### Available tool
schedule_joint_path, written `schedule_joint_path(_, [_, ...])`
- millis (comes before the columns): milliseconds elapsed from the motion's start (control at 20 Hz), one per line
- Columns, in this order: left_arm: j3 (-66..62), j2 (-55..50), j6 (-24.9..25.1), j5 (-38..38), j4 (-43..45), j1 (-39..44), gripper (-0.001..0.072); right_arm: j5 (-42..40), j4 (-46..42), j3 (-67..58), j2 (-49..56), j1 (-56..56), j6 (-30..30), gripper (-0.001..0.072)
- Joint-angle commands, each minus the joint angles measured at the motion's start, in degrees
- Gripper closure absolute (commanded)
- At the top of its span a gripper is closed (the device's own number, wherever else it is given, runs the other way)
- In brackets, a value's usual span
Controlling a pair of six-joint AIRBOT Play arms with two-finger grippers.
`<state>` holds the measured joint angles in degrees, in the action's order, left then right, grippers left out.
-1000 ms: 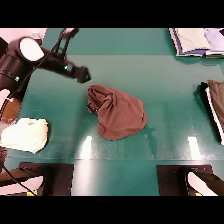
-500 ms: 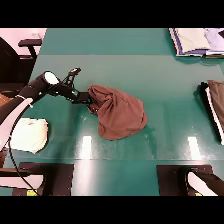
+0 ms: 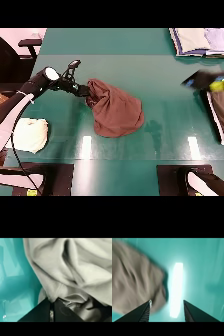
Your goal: Fold the shirts.
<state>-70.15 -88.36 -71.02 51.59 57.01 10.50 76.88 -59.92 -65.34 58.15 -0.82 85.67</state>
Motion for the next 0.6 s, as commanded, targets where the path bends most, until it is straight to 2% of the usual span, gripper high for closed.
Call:
schedule_joint_path(0, [-1.1, -0.1, 0.0, -0.3, 1.6, -0.2, 0.0681, -5.7, 1.6, 19.3, 0.9, -3.8, 1.3, 0.024])
schedule_joint_path(100, [-1.1, -0.1, -0.1, -0.8, 2.2, -0.2, 0.068, -11.9, 8.0, 26.3, 4.1, -8.5, 1.2, 0.024])
schedule_joint_path(250, [-1.2, -0.1, -0.1, -0.8, 2.3, -0.2, 0.0681, -21.6, 16.9, 27.7, 11.8, -16.0, -3.0, 0.024])
schedule_joint_path(400, [-1.2, -0.1, -0.1, 0.0, 3.4, -0.2, 0.068, -25.9, 17.4, 22.5, 18.9, -20.5, -3.0, 0.0242])
schedule_joint_path(450, [-1.1, -0.1, -0.1, 0.4, 4.0, -0.2, 0.068, -26.3, 17.3, 20.2, 21.1, -21.3, -3.0, 0.0278])
schedule_joint_path(500, [-1.1, -0.1, -0.1, 0.9, 4.7, -0.2, 0.0681, -26.4, 17.3, 18.1, 23.0, -21.9, -3.0, 0.0284])
schedule_joint_path(550, [-1.2, -0.1, -0.1, 1.3, 5.6, -0.2, 0.0681, -26.4, 16.9, 15.8, 24.9, -22.2, -3.0, 0.0396])
